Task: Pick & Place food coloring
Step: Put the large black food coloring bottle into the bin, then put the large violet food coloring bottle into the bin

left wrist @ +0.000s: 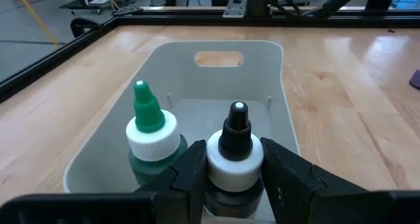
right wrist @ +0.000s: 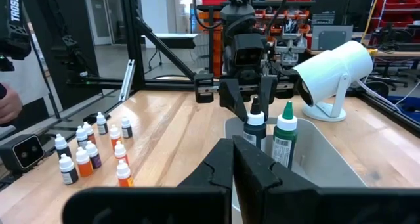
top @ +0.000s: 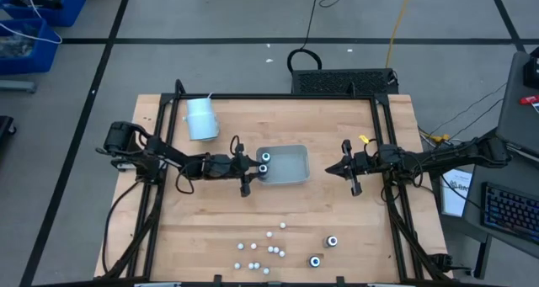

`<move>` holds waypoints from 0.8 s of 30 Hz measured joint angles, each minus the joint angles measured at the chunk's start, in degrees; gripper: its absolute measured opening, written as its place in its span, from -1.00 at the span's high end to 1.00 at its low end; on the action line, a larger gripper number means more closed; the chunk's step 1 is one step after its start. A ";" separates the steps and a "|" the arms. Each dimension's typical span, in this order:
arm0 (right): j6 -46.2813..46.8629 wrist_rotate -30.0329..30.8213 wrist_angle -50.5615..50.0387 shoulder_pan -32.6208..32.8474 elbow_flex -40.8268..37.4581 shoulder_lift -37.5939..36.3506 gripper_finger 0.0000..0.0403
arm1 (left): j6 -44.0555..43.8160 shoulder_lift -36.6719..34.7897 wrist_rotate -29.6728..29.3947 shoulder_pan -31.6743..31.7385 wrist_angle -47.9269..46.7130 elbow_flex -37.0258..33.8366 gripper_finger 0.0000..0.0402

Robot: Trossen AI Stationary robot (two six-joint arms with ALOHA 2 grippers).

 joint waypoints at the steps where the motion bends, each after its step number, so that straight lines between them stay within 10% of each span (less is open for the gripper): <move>1: -0.01 0.00 0.02 0.00 0.00 0.02 1.00 | -0.02 0.00 0.44 0.01 0.01 0.00 0.33; 24: 0.00 0.00 -0.04 0.00 0.00 0.02 1.00 | 4.72 -0.11 2.68 -0.02 -0.86 5.88 -0.06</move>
